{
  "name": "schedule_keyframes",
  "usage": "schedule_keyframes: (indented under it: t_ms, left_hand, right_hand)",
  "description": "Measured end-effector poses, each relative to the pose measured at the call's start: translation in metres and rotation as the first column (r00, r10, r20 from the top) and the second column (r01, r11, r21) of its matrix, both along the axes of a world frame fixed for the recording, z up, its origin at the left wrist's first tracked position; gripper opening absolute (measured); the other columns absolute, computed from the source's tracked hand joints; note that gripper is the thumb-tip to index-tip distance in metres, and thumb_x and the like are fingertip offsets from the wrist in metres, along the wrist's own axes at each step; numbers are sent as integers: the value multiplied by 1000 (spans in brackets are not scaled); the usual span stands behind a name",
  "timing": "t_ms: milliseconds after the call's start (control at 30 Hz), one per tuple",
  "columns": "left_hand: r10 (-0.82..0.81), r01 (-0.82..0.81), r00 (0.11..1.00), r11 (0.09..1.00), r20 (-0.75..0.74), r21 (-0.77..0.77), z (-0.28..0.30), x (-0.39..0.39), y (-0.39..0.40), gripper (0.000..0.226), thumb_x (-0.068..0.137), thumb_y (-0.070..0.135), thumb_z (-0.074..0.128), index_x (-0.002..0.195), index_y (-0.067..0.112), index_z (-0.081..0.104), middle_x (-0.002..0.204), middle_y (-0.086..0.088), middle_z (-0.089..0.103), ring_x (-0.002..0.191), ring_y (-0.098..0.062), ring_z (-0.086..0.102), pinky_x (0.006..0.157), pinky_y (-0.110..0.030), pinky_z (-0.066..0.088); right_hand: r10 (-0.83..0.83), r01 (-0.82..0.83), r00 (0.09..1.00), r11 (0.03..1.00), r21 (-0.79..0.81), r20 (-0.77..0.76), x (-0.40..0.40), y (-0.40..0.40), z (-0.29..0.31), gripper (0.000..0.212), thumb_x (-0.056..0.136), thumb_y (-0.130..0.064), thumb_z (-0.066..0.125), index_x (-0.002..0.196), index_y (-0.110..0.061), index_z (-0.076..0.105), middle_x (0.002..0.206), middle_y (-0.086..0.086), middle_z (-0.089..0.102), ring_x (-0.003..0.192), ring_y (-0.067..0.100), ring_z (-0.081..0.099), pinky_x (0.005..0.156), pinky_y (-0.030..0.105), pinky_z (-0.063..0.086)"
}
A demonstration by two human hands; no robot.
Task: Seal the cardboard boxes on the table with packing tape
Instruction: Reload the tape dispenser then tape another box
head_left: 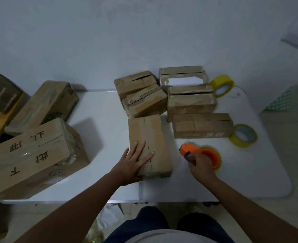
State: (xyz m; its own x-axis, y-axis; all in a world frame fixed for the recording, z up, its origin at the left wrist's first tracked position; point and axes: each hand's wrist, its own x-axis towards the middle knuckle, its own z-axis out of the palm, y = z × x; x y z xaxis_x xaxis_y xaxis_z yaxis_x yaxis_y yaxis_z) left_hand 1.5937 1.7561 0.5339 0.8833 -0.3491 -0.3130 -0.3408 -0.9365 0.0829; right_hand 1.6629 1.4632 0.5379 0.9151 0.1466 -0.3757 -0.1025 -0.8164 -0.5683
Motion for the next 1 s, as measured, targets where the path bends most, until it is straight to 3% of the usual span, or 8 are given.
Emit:
schedule_keyframes:
  t_ms: [133,267,467,633,733,800,900,1000]
  left_hand:
    - [18,-20,999,999,40,40,4,2,-3,111,84,55,68,155,37,-15,160,-10,-29,148,-36,-20,117,-52,-1]
    - [206,-203,977,978,60,-51,5,-6,-7,108,89,42,68,154,36,-18,160,-5,-31,150,-33,-17,121,-53,4]
    - [280,-265,959,942,45,-207,7,-20,-6,83,98,39,56,158,29,0,164,5,-16,152,-20,-12,122,-44,1]
    - [284,-266,958,921,24,-284,5,-20,-3,75,99,25,57,157,27,10,165,5,-1,152,-22,-2,121,-45,9]
    - [299,-275,953,919,48,-283,2,-21,0,73,95,31,62,157,25,22,164,1,14,151,-27,15,119,-55,22]
    - [338,-287,935,896,104,-338,10,-15,-8,65,95,50,51,152,24,35,157,-1,36,142,-27,37,111,-48,37]
    - [528,-487,841,647,-116,-586,43,2,-36,45,99,48,49,138,26,53,129,4,63,110,-13,61,90,-18,45]
    - [527,-739,652,283,-545,-611,68,25,-65,22,101,37,53,118,29,63,117,3,67,106,-14,62,87,-23,50]
  right_hand:
    - [-45,46,999,983,-175,14,11,-16,-13,33,87,-19,67,110,0,52,110,15,49,97,30,52,76,33,39]
    - [-47,42,998,989,-142,-36,16,-19,-20,48,86,-23,71,116,2,45,112,14,46,88,21,45,71,30,36]
    - [-34,29,998,996,-88,-60,25,-25,-20,29,88,-25,68,93,-11,43,78,0,47,71,17,49,62,28,37]
    - [84,-100,994,961,-259,-74,20,-29,-13,18,98,-25,53,101,-8,48,96,10,61,80,22,58,63,28,38]
    - [106,-109,994,975,-195,-27,17,-35,0,14,101,-25,45,102,-12,47,99,10,63,77,18,55,63,30,42]
    - [102,-103,995,991,-83,-9,17,-39,13,21,102,-25,43,112,-9,53,104,11,64,85,21,59,71,33,45]
    - [110,-110,994,994,4,-13,18,-42,39,26,103,-27,41,111,-8,56,101,12,66,84,20,59,66,29,41]
    - [115,-113,993,992,52,-29,17,-43,62,27,103,-31,41,103,-12,59,94,6,66,79,15,59,59,22,40]
